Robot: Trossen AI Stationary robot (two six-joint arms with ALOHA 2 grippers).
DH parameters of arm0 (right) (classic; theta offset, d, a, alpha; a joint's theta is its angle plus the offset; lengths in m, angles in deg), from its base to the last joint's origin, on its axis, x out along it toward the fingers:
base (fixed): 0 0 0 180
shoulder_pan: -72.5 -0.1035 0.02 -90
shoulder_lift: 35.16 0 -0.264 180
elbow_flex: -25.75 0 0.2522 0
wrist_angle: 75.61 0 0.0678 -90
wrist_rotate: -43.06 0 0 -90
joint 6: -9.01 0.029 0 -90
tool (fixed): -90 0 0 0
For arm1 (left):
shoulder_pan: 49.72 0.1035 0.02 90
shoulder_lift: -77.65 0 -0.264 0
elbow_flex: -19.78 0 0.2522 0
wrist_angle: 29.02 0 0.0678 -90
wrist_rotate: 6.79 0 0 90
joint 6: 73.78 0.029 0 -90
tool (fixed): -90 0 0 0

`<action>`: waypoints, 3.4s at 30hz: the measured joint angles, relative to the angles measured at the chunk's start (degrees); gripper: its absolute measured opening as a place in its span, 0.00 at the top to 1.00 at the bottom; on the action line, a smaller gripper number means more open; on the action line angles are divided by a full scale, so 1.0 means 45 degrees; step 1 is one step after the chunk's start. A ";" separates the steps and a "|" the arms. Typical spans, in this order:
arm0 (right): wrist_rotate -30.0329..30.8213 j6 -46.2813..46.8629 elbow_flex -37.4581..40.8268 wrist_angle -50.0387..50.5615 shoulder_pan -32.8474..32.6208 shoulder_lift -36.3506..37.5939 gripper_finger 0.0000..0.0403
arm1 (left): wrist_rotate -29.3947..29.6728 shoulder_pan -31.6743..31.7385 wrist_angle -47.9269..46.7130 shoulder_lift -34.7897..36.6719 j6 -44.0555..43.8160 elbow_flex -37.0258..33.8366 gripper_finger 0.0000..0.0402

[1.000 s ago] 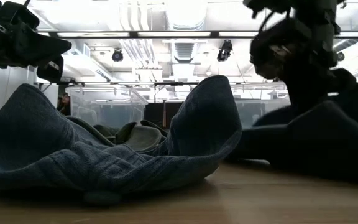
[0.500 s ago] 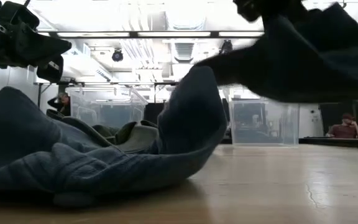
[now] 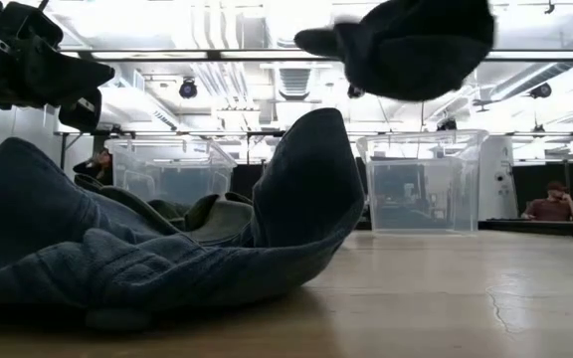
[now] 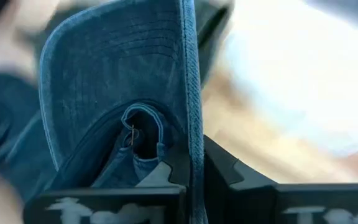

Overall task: Pick & Place hat
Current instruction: Put the right blue cap into the right transparent bin

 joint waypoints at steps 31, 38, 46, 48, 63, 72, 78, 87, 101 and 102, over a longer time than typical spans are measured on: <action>0.1750 -0.0553 0.0874 0.1081 0.6897 0.1069 0.97 | 0.0000 -0.0003 0.0000 0.0003 0.0005 0.0000 1.00; 0.0237 -0.1516 0.2054 -0.0411 0.7845 0.1073 0.97 | 0.0000 -0.0005 0.0000 0.0004 0.0005 0.0000 1.00; -0.0616 -0.1767 0.3234 -0.1269 0.8435 0.1070 0.97 | 0.0000 -0.0003 -0.0001 0.0000 0.0002 0.0000 1.00; -0.0819 -0.1864 0.3509 -0.1246 0.8461 0.1069 0.97 | 0.0000 -0.0003 0.0000 0.0000 0.0003 0.0000 1.00; -0.1380 -0.1317 0.5462 -0.2664 0.8677 0.1069 0.97 | 0.0002 0.0000 0.0000 0.0003 0.0005 0.0000 1.00; -0.1511 -0.2094 0.5641 -0.2655 0.8808 0.1069 0.76 | 0.0000 -0.0005 -0.0005 0.0000 0.0002 0.0000 1.00; -0.1532 -0.3071 0.5287 -0.2447 0.8962 0.1097 0.50 | 0.0005 0.0000 0.0000 0.0000 0.0000 0.0000 1.00; -0.3574 -0.6077 0.3834 -0.2472 0.8412 0.1413 0.36 | 0.0000 -0.0001 -0.0003 0.0003 0.0002 0.0000 1.00; -0.4527 -0.6319 0.2990 -0.3550 0.4786 0.1409 0.42 | 0.0004 -0.0003 -0.0002 0.0003 0.0003 0.0000 1.00; -0.4530 -0.6213 0.2990 -0.3755 0.4535 0.1409 0.42 | 0.0005 0.0000 -0.0005 0.0003 0.0002 0.0000 1.00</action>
